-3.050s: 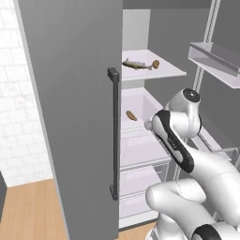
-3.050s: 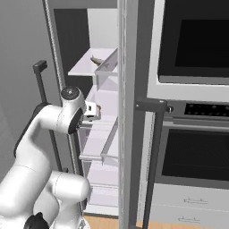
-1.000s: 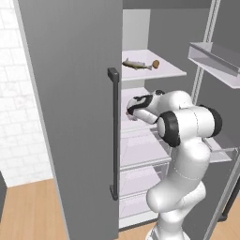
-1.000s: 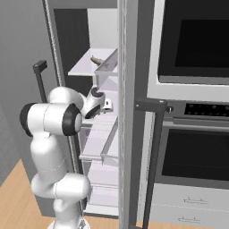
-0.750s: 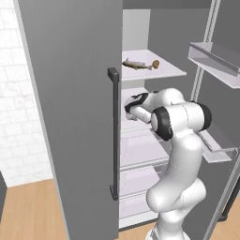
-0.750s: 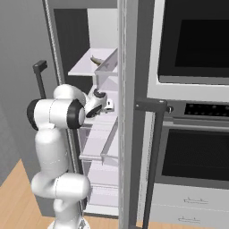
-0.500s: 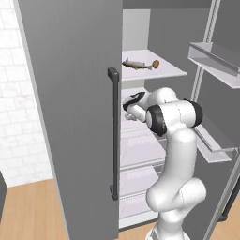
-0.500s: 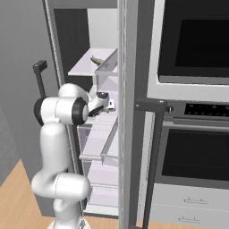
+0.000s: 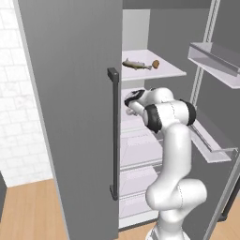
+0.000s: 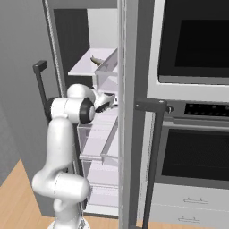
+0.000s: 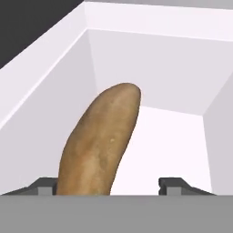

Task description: Place one sweet potato and one fish in each tupperware on the nearby counter, to pack two identical lunches.

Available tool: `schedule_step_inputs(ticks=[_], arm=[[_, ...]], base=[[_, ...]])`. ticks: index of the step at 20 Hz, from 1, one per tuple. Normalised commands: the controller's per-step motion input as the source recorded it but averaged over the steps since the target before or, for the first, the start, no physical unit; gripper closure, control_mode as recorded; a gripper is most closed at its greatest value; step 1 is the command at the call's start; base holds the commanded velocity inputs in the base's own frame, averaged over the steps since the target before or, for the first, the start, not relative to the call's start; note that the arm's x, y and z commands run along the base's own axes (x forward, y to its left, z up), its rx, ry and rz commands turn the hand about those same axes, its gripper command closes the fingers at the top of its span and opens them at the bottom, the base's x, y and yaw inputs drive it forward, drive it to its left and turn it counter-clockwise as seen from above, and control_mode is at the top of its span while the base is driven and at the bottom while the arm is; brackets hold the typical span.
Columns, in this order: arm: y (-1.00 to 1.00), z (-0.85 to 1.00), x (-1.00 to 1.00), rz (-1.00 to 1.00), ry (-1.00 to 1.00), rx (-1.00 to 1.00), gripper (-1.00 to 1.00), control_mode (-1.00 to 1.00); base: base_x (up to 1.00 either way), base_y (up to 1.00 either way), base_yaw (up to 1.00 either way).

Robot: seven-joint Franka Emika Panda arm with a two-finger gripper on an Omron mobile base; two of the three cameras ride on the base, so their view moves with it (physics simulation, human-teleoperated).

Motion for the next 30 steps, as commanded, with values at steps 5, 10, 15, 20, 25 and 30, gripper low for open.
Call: schedule_step_inputs(ticks=[5, 10, 15, 20, 25, 30], arm=[[-0.06, -0.34, 0.11, 0.0, 0.02, 0.0, 1.0, -1.0], [0.01, -0.08, 0.0, 0.0, 0.07, -0.01, 1.0, -1.0], [0.0, -0.02, -0.29, 0.0, 0.08, 0.0, 1.0, -1.0], [0.0, 0.0, -1.0, 0.0, -0.07, 0.0, 1.0, -1.0], [0.08, -0.1, -1.0, 0.0, -0.15, -0.02, 1.0, -1.0], [0.11, 0.2, -1.0, 0.0, -0.03, -0.01, 1.0, -1.0]], base=[[0.0, 0.0, 0.0], [0.0, 0.0, 0.0], [0.0, 0.0, 0.0], [0.0, 0.0, 0.0], [0.0, 0.0, 0.0], [0.0, 0.0, 0.0]])
